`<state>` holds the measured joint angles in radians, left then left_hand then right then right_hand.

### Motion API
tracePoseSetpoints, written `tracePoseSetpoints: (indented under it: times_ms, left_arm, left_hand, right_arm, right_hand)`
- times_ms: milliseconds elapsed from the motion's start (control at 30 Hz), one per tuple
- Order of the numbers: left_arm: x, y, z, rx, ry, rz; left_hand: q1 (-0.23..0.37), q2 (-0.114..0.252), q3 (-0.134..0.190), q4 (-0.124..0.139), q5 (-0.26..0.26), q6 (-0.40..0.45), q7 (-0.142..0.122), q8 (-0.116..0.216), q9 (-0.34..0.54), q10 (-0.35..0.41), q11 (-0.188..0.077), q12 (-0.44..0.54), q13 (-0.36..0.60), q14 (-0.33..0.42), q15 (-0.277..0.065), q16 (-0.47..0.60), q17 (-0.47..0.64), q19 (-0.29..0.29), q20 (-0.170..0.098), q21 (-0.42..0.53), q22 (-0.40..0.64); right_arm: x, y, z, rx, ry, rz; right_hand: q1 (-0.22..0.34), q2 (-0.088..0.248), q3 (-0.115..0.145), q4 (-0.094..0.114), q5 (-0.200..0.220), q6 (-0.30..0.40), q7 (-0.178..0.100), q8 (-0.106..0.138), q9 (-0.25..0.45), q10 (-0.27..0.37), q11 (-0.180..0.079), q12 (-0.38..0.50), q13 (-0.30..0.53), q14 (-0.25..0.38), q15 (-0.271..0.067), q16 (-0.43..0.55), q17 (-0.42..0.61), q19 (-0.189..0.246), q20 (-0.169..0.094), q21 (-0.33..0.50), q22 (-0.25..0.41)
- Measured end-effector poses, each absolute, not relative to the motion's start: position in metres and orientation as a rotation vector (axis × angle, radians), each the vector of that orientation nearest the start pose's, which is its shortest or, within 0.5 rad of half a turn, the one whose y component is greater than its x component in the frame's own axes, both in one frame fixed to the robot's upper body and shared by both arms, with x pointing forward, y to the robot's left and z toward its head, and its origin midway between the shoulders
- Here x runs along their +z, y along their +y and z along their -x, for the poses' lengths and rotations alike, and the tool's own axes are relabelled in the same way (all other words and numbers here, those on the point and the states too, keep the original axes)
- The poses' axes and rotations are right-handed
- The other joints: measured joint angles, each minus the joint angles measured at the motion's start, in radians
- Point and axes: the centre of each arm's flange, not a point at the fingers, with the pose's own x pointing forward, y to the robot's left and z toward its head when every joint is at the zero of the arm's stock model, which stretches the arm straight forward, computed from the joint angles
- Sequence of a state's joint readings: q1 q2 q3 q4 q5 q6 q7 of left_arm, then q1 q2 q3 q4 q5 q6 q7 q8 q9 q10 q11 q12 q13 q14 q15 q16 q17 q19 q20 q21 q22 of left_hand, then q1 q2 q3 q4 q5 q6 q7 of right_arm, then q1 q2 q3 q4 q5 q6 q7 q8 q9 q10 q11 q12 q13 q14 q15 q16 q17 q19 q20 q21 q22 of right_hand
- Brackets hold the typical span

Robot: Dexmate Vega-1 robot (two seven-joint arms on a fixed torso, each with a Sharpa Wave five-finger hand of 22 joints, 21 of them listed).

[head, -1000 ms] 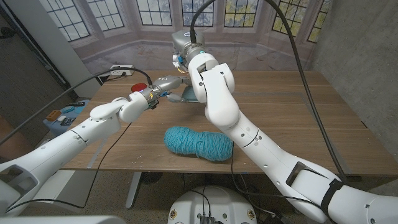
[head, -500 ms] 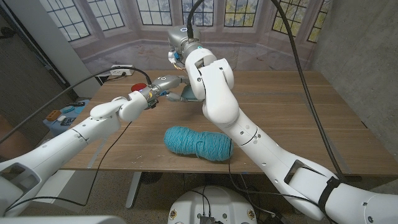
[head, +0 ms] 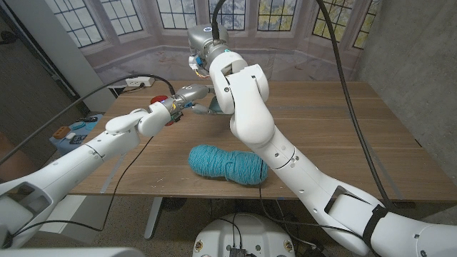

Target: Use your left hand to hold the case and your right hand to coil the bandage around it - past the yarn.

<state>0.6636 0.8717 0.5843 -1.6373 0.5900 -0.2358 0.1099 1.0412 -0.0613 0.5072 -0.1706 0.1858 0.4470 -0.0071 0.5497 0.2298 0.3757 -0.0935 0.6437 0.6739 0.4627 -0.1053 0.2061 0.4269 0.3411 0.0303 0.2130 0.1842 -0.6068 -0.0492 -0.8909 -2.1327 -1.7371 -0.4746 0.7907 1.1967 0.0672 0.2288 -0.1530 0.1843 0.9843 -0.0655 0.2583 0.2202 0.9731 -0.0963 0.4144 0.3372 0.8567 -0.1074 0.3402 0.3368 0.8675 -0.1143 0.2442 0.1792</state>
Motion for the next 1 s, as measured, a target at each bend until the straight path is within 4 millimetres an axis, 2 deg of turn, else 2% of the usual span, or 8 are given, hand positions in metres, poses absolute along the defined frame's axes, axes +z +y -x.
tracePoseSetpoints:
  times_ms: [367,1000]
  left_arm:
    - [0.07,0.228,-0.587,-0.078,-0.972,-1.54]
    - [0.073,0.225,-0.588,-0.074,-0.974,-1.535]
  left_hand:
    - [0.0,0.0,-0.003,0.003,0.0,0.0,0.0,0.0,0.0,0.0,0.0,-0.003,0.0,0.0,0.0,0.0,-0.005,0.0,0.0,0.0,0.0]
    - [0.0,0.0,-0.003,0.003,-0.001,-0.001,-0.001,0.0,0.0,0.0,0.0,0.0,0.0,0.0,0.0,0.0,-0.005,-0.009,0.002,0.0,0.0]
  right_arm:
    - [0.163,0.067,-0.364,-0.25,-0.859,1.633]
    - [0.14,0.073,-0.347,-0.155,-0.825,1.54]
  right_hand:
    - [-0.006,0.006,-0.006,0.006,0.0,0.0,0.0,-0.001,0.001,0.002,0.002,0.004,0.005,0.0,0.0,0.0,0.0,0.004,0.004,0.0,0.0]
    - [-0.007,0.007,-0.006,0.005,0.0,0.007,0.007,-0.005,0.0,0.0,0.01,0.004,0.011,0.005,-0.005,0.0,0.003,0.004,0.004,0.0,0.005]
